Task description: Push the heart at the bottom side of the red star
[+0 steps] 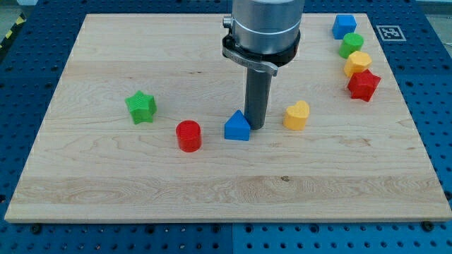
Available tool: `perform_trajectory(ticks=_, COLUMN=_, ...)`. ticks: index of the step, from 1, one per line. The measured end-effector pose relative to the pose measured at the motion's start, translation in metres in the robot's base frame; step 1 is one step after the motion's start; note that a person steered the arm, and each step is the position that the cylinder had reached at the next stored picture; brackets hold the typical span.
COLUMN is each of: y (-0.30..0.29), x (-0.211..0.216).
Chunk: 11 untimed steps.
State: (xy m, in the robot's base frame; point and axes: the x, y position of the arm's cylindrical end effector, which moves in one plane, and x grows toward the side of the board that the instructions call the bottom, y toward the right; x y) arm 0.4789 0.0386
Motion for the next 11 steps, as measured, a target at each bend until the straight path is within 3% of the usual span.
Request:
perform_trajectory(ticks=1, y=0.006, x=0.0)
perform_trajectory(ticks=3, y=0.072, x=0.0)
perform_trajectory(ticks=6, y=0.082, x=-0.03)
perform_trajectory(ticks=11, y=0.145, x=0.002)
